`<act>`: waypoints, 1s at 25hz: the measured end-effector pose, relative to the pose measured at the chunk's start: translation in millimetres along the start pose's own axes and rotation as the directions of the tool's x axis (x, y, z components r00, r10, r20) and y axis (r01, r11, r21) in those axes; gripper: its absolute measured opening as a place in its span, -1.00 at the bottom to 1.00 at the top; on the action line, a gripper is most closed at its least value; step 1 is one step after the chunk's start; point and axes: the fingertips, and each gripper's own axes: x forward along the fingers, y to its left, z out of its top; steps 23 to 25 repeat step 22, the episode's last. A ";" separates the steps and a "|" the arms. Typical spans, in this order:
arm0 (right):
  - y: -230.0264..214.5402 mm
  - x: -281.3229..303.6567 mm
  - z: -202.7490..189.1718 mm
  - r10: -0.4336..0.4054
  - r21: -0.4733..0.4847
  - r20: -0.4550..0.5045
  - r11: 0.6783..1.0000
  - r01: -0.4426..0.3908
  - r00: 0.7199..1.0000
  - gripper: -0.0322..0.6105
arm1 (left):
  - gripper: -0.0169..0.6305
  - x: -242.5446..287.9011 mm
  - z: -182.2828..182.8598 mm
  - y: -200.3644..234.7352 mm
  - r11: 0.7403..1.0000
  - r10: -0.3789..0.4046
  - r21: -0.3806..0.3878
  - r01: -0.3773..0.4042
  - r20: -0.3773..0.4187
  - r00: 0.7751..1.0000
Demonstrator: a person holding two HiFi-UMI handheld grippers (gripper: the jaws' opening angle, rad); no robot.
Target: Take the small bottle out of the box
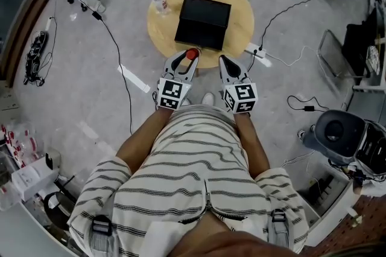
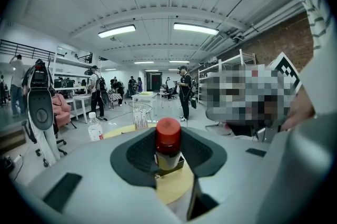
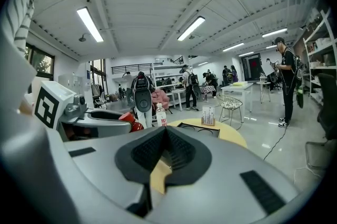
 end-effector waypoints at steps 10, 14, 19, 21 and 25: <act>-4.5 -0.2 -2.6 -0.009 0.014 -0.008 1.000 0.009 1.000 -0.84 | -0.49 2.0 -0.1 -3.6 1.000 -0.010 0.005 0.010 -0.004 1.000; -3.3 -0.3 -4.9 -0.007 0.015 -0.011 1.000 0.007 1.000 -0.85 | -0.49 1.7 -1.8 -4.6 1.000 -0.014 0.008 0.014 -0.008 1.000; -5.0 0.1 -7.2 -0.006 0.018 -0.010 1.000 0.006 1.000 -0.85 | -0.49 3.9 -3.0 -6.1 1.000 -0.017 0.005 0.017 -0.007 1.000; -6.0 0.3 -8.6 -0.006 0.019 -0.010 1.000 0.006 1.000 -0.85 | -0.49 5.1 -3.9 -6.8 1.000 -0.018 0.002 0.018 -0.006 1.000; -6.5 0.4 -9.4 -0.006 0.020 -0.011 1.000 0.007 1.000 -0.85 | -0.49 5.7 -4.3 -7.2 1.000 -0.019 0.001 0.019 -0.005 1.000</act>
